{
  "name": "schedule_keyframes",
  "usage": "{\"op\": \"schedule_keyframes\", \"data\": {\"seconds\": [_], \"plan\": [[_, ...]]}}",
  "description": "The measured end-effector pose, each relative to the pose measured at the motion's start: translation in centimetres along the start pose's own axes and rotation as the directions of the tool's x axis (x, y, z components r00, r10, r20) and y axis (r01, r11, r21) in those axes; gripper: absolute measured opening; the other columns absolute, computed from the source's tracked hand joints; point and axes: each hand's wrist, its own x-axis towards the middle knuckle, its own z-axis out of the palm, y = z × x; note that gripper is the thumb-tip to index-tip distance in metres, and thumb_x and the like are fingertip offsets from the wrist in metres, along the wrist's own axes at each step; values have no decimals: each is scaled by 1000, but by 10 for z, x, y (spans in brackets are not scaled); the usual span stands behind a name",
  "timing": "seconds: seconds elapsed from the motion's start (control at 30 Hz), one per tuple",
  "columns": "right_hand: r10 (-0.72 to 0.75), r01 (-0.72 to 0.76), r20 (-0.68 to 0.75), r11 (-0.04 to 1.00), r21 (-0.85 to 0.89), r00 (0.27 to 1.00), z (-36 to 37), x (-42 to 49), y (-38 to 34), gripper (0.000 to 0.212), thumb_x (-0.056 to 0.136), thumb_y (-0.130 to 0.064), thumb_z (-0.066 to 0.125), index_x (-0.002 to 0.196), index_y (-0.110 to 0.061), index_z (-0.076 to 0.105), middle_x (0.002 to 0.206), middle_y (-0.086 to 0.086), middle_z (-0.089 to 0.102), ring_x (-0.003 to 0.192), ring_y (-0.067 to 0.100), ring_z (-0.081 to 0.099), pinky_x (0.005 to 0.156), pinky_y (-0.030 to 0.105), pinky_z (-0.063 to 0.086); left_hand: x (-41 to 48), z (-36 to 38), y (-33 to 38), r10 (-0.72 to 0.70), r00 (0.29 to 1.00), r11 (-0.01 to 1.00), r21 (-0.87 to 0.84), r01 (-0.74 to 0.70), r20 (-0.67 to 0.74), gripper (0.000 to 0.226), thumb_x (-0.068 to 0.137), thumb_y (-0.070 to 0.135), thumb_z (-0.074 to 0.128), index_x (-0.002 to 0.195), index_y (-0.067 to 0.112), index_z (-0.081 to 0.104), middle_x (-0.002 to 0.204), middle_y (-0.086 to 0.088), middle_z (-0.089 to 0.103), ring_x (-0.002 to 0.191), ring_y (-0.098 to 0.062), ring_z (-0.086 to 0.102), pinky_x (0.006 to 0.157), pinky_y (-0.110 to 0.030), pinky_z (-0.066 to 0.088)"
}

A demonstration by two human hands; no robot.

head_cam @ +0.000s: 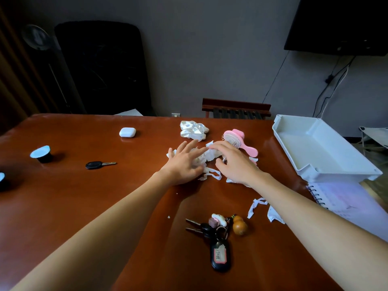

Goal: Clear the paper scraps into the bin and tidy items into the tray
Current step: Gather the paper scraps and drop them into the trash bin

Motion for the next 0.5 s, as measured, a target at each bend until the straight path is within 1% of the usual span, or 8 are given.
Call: {"op": "schedule_keyframes", "data": {"seconds": [0.07, 0.1, 0.17, 0.27, 0.33, 0.4, 0.47, 0.5], "plan": [[-14, 14, -39, 1000, 0, 999, -1, 1, 3, 43, 96, -13, 51, 135, -31, 50, 143, -13, 43, 116, 11, 54, 81, 20, 52, 3, 2, 3, 14, 1000, 1000, -1, -14, 12, 48, 94, 43, 46, 142, 47, 41, 164, 8, 6, 151, -25, -8, 109, -72, -11], [-23, 22, -55, 1000, -20, 998, -2, 2, 5, 43, 95, -12, 50, 134, -29, 51, 142, -12, 44, 119, 11, 52, 85, 21, 51, 4, 4, 4, 16, 1000, 1000, -4, -16, 4, 42, 94, 41, 47, 136, 45, 49, 163, 8, 10, 150, -24, -7, 109, -72, -12], [-29, 24, -67, 996, -84, 997, -3, 4, 10, 43, 95, -12, 51, 135, -27, 51, 143, -8, 45, 130, 11, 43, 97, 21, 39, 3, 6, 6, 14, 999, 1000, -13, -15, -29, 34, 93, 39, 48, 125, 41, 58, 160, 7, 17, 150, -22, -5, 109, -71, -12], [20, -25, -29, 988, -152, 999, -3, 6, 13, 45, 96, -19, 51, 140, -26, 47, 148, -5, 43, 139, 16, 34, 112, 34, 28, -1, 7, 5, 13, 997, 999, -30, -15, -73, 27, 90, 35, 51, 116, 31, 58, 158, 5, 25, 150, -22, 3, 111, -72, -5], [63, -62, 1, 986, -155, 998, -2, 6, 14, 46, 96, -23, 50, 142, -28, 46, 147, -5, 46, 138, 19, 36, 114, 40, 27, -5, 4, 6, 10, 996, 1000, -22, -12, -93, 25, 89, 32, 53, 112, 23, 55, 156, 2, 31, 149, -23, 9, 112, -70, 2], [62, -57, 28, 987, -147, 998, 0, 4, 13, 45, 96, -25, 51, 141, -31, 46, 145, -6, 49, 135, 18, 39, 111, 40, 31, -9, 2, 9, 0, 994, 1000, -17, -2, -109, 23, 89, 31, 53, 109, 19, 54, 149, 1, 40, 145, -24, 22, 114, -67, 6], [64, -55, 68, 991, -122, 996, 2, 2, 11, 47, 96, -24, 53, 142, -32, 45, 146, -6, 47, 136, 17, 39, 108, 38, 36, -13, 0, 9, -24, 992, 999, -28, 21, -128, 24, 89, 32, 53, 107, 16, 54, 129, 0, 52, 132, -24, 39, 116, -59, 11], [68, -58, 91, 992, -112, 994, 2, 0, 10, 48, 96, -25, 53, 143, -32, 44, 147, -6, 45, 137, 16, 37, 107, 37, 36, -16, 0, 7, -31, 990, 999, -33, 27, -135, 27, 90, 33, 53, 110, 15, 54, 122, 0, 54, 125, -23, 44, 116, -53, 13]]}}
